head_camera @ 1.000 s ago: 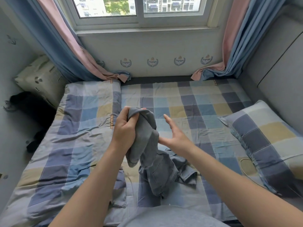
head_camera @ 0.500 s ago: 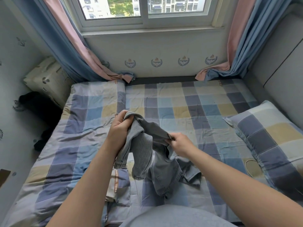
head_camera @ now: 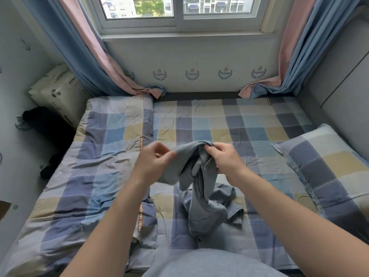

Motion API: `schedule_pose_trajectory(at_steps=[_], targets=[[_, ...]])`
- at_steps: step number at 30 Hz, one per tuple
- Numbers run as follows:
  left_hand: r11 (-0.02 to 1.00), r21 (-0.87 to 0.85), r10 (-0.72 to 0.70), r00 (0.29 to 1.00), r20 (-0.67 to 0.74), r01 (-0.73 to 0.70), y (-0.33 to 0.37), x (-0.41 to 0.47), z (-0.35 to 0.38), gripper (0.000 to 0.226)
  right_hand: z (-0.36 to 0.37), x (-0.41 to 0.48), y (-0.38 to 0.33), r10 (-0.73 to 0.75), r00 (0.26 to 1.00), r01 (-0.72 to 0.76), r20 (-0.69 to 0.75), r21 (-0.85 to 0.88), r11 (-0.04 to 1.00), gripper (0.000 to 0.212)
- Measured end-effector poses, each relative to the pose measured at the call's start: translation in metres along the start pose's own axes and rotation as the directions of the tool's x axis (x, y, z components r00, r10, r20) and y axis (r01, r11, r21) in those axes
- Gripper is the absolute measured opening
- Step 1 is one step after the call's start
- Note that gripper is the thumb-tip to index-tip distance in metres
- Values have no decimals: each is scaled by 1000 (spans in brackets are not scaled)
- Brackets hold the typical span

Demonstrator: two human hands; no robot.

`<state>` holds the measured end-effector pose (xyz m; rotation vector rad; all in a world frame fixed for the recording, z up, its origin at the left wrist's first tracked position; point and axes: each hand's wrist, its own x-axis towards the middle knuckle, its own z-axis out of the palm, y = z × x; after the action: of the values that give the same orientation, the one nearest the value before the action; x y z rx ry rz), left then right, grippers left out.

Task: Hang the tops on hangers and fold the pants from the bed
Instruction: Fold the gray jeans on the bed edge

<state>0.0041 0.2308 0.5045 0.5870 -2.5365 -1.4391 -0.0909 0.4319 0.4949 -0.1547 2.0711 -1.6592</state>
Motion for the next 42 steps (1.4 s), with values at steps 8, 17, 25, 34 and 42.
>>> schedule_pose_trajectory(at_steps=[8,17,25,34,42], targets=[[993,-19,-98,902,421,117,-3,-31,65,51,9,-17,-65,46,998,-30,-32,381,924,19],[995,37,95,994,59,-97,-5,-21,77,25,1,-16,-73,38,999,-51,35,595,802,30],[947,-319,-3,998,59,22,16,-15,49,26,-18,-22,13,-27,995,31,98,-36,999,28],[810,-586,58,997,50,-17,60,-17,30,24,17,-17,91,78,982,-15,170,-341,940,22],[861,-495,-89,993,80,117,25,1,9,18,-6,-10,49,-123,989,130,80,-79,988,26]])
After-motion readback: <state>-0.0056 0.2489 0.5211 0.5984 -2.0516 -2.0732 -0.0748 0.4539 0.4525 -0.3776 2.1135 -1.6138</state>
